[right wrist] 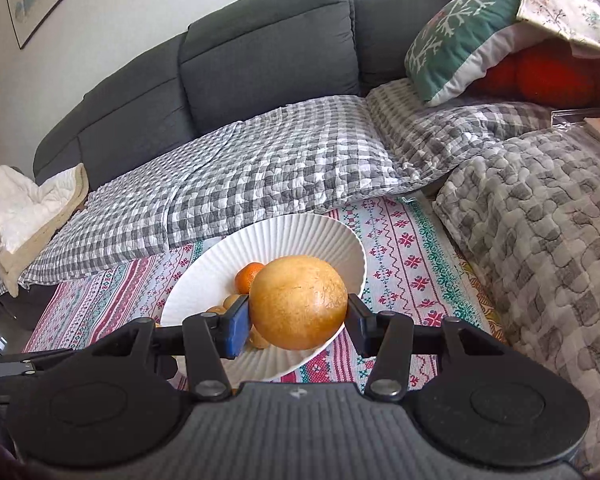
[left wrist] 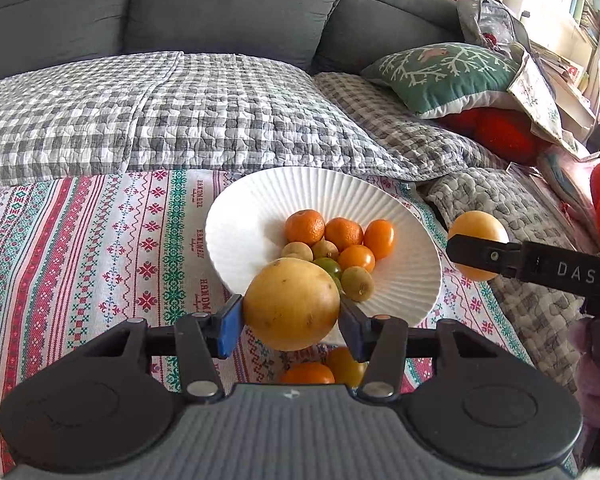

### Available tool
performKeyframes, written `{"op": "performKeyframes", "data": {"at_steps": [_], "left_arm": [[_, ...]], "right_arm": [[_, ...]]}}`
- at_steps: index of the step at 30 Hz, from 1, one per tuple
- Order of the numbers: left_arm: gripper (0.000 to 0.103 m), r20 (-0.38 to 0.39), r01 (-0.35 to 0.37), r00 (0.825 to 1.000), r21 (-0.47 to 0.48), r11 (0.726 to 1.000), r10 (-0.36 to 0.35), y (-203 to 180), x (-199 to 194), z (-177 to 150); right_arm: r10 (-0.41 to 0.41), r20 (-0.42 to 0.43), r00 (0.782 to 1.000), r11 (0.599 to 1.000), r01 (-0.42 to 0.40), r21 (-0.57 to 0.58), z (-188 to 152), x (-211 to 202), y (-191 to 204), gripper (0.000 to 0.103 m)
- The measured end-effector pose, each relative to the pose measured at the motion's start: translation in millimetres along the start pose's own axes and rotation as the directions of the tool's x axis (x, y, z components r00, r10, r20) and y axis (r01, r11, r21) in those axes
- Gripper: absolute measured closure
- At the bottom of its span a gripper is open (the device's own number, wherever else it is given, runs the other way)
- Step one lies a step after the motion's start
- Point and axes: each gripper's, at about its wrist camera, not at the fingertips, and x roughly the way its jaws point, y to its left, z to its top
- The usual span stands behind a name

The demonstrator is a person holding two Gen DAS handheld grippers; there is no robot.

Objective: Organize fruits
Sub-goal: 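Carry both large yellow fruits onto the white plate and open both tools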

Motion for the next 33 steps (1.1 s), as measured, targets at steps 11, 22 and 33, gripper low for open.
{"op": "performKeyframes", "data": {"at_steps": [11, 22, 33], "left_arm": [[0.061, 0.005, -0.03, 1.0, 0.081, 0.996, 0.03, 8, 53, 29], [0.061, 0.012, -0.041, 0.999, 0.156, 0.987, 0.039, 1, 78, 36], [0.049, 0.034, -0.055, 0.998, 0.187, 0.981, 0.049, -4, 75, 29]], "right_arm": [[-0.031, -0.023, 0.999, 0.999, 0.031, -0.021, 2, 28, -2, 0.057], [-0.092, -0.046, 0.995, 0.984, 0.084, -0.156, -7, 40, 7, 0.057], [-0.1, -0.04, 0.994, 0.973, 0.09, -0.212, -10, 40, 12, 0.055]]}}
